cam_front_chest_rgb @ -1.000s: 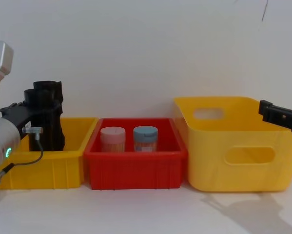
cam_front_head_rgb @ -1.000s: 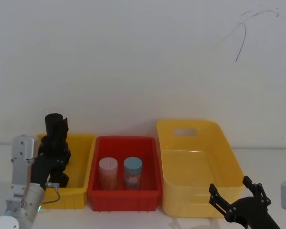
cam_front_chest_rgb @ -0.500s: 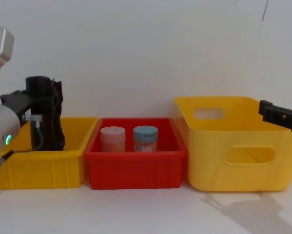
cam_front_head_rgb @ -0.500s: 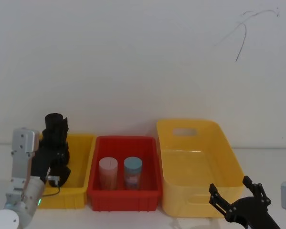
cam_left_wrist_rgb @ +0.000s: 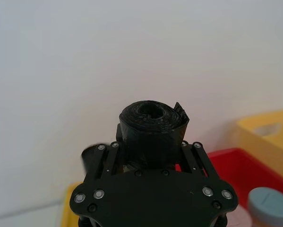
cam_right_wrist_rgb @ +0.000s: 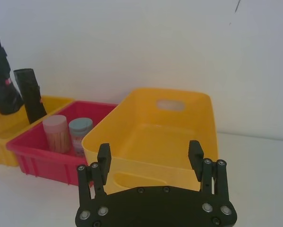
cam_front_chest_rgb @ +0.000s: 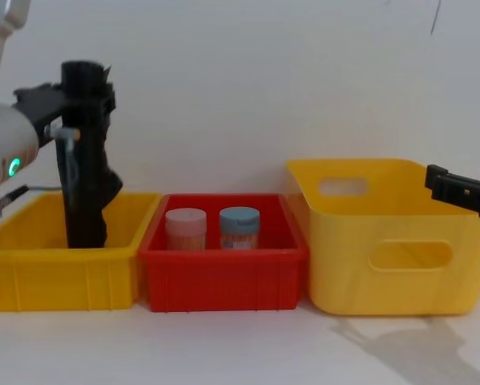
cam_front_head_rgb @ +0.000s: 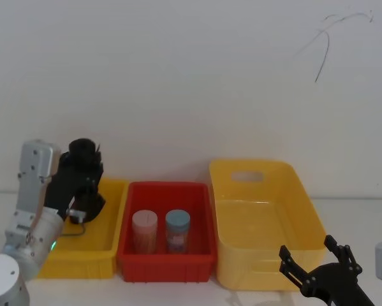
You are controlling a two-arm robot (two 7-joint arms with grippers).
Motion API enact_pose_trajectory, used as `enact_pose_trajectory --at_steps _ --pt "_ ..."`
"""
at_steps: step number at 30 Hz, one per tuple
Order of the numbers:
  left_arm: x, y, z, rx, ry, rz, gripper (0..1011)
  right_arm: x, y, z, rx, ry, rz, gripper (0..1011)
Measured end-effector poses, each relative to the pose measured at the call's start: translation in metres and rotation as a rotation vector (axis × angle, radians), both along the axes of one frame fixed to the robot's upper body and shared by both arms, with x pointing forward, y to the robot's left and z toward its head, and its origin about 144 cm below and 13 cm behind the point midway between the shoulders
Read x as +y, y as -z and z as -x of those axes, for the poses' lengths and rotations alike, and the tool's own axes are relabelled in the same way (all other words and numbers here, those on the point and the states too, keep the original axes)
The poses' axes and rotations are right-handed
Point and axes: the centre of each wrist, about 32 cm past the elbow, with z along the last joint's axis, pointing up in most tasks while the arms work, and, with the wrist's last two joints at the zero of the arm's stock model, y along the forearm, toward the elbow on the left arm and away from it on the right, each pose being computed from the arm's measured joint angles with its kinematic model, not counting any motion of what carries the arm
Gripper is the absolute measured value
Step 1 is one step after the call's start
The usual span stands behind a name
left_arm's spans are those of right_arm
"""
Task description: Pick up the garbage bag with the one hand and transfer it to the other hand.
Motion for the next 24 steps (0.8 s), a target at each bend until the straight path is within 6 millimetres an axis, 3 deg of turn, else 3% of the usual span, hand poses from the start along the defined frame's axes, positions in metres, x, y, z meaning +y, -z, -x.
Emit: enact_pose_trajectory --at_steps 13,24 --pt "-0.008 -0.039 0.001 -0.059 0.187 -0.042 486 0.000 0.000 0.000 0.000 0.000 0.000 1000" --pt "-0.022 -0.060 -0.001 -0.083 0.354 -0.052 486 0.000 0.000 0.000 0.000 0.000 0.000 1000"
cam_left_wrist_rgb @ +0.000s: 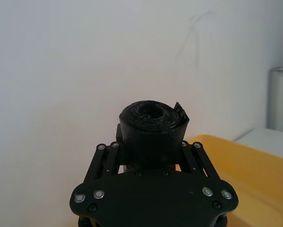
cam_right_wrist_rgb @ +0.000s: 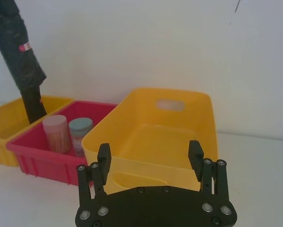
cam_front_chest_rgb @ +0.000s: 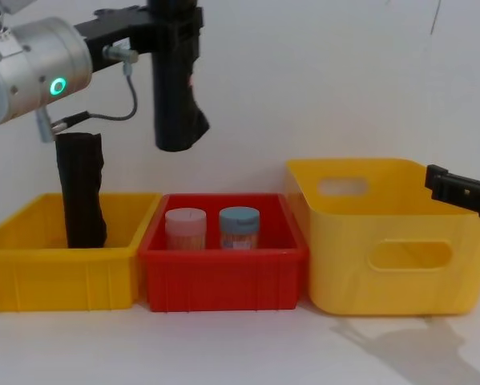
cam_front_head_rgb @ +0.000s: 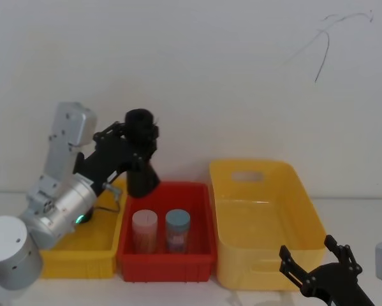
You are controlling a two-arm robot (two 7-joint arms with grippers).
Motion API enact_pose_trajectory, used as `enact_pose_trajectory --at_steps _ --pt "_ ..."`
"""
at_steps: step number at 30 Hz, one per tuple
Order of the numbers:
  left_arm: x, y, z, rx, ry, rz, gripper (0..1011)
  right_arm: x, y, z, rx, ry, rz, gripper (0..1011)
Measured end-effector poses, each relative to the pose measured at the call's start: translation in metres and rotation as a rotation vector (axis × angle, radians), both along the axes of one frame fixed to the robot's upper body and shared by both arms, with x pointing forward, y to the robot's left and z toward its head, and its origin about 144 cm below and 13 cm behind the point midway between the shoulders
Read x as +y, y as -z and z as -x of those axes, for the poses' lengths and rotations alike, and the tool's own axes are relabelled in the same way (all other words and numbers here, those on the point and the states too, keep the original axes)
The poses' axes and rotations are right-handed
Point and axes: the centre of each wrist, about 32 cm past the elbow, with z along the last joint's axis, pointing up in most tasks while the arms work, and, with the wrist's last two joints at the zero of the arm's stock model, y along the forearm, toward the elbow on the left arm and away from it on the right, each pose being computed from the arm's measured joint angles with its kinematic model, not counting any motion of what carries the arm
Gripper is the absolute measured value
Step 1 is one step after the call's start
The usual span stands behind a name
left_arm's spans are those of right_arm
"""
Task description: Pick up the garbage bag with the one hand and transfer it to the other hand.
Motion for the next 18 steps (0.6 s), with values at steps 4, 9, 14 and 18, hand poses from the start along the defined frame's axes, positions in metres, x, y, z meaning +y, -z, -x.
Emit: enact_pose_trajectory --at_steps 4,9,14,18 --pt "-0.006 -0.005 -0.001 -0.004 0.059 -0.002 486 0.000 0.000 0.000 0.000 0.000 0.000 1000" --pt "-0.015 -0.012 -0.003 -0.009 0.149 0.000 486 0.000 0.000 0.000 0.000 0.000 0.000 1001" --pt "-0.024 -0.016 -0.006 -0.007 0.223 0.004 486 0.000 0.000 0.000 0.000 0.000 0.000 1000" --pt "-0.032 -0.019 -0.008 -0.004 0.283 0.010 486 0.000 0.000 0.000 0.000 0.000 0.000 1001"
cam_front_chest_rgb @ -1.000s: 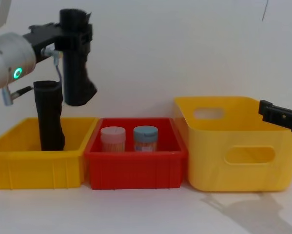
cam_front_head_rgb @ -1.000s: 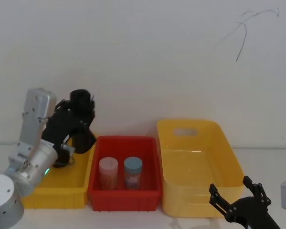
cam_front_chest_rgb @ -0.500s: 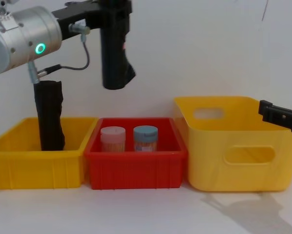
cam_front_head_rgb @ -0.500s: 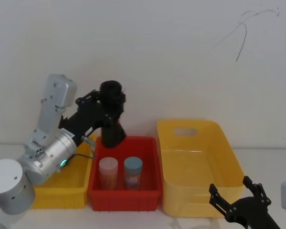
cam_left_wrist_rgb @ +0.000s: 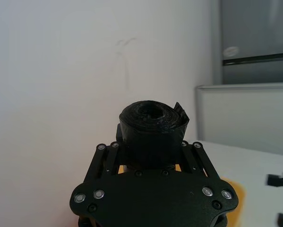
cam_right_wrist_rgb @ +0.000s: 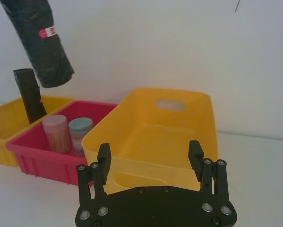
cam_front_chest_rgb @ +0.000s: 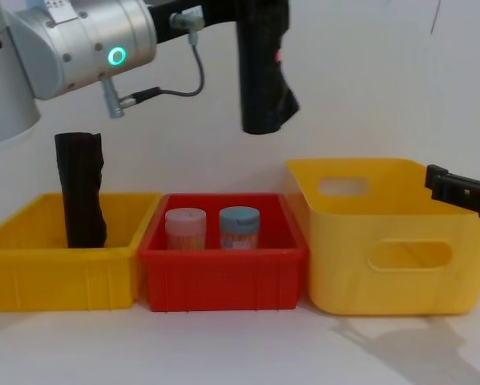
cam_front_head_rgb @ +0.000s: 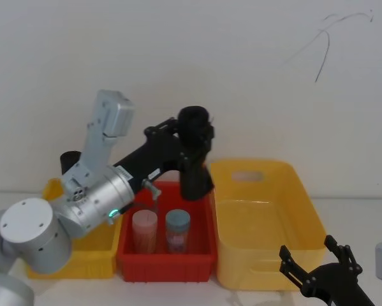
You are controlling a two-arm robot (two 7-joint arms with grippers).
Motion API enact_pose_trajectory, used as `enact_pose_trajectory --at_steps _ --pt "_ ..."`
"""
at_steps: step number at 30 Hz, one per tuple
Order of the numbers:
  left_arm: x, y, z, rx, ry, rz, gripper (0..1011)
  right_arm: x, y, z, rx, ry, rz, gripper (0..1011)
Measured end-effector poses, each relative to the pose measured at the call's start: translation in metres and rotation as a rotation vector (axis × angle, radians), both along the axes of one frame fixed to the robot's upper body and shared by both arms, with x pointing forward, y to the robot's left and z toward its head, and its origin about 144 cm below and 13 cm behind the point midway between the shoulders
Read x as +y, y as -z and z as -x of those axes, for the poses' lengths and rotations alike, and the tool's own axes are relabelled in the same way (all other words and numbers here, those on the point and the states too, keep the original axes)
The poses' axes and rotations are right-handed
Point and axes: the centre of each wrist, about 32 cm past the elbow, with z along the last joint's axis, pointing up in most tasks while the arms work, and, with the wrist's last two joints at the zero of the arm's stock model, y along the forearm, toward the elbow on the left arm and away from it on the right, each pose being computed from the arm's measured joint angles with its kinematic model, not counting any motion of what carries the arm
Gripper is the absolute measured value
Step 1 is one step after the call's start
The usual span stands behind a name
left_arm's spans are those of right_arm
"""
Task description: Pick up the garbage bag with the one hand and transfer it to the other hand.
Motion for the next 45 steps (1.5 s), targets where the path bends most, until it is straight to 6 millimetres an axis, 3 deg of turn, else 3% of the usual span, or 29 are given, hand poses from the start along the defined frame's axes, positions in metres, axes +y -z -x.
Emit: enact_pose_trajectory --at_steps 20,45 --pt "-0.043 0.002 -0.009 0.054 0.260 0.037 486 0.000 0.000 0.000 0.000 0.000 0.000 1000" --pt "-0.052 0.010 -0.010 0.086 0.285 0.053 486 0.001 -0.008 -0.001 -0.060 -0.042 0.056 1000"
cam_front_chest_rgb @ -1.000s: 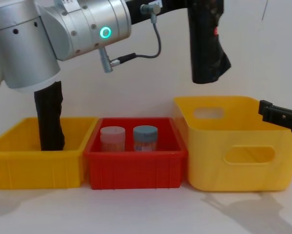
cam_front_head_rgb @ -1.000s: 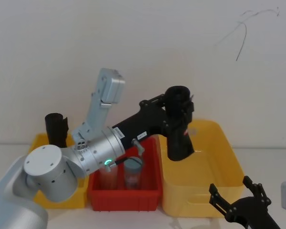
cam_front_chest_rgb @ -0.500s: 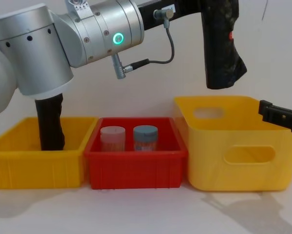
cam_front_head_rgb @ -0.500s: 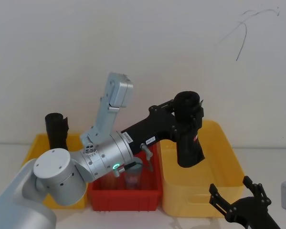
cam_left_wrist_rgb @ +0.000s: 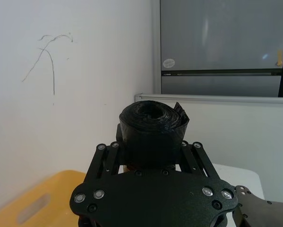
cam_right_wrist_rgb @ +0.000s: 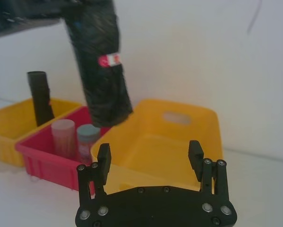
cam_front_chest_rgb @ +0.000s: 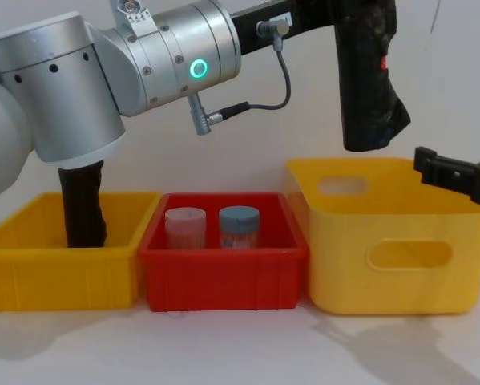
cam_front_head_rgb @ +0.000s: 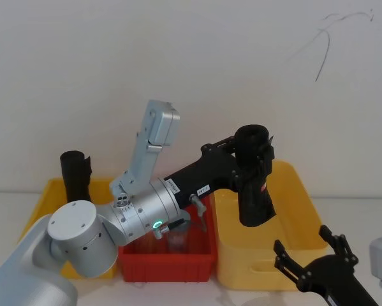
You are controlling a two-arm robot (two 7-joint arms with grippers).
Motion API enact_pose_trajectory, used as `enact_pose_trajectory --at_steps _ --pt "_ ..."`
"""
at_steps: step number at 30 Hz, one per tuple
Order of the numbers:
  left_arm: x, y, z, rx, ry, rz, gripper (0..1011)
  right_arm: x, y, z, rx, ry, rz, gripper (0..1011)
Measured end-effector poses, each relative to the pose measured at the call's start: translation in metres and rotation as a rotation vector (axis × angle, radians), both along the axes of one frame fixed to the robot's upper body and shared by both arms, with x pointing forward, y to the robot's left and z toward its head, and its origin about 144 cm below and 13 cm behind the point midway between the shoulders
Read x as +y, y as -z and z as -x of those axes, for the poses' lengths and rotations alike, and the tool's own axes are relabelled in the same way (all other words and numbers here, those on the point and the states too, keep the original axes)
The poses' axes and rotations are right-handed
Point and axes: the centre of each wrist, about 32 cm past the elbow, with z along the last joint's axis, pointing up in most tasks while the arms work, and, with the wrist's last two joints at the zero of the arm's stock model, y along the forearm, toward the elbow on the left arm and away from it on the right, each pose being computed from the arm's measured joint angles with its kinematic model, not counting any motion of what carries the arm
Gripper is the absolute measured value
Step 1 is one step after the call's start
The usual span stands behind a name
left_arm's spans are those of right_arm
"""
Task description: Pick up the garbage bag with the one hand and transfer it to the other hand.
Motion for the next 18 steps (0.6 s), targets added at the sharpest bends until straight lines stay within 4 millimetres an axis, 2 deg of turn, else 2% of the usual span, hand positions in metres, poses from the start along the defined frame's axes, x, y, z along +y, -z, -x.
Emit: enact_pose_trajectory --at_steps 18 --pt "-0.001 0.001 0.000 0.004 0.001 0.002 486 0.016 -0.026 -0.014 -0.048 -0.140 0.132 1001"
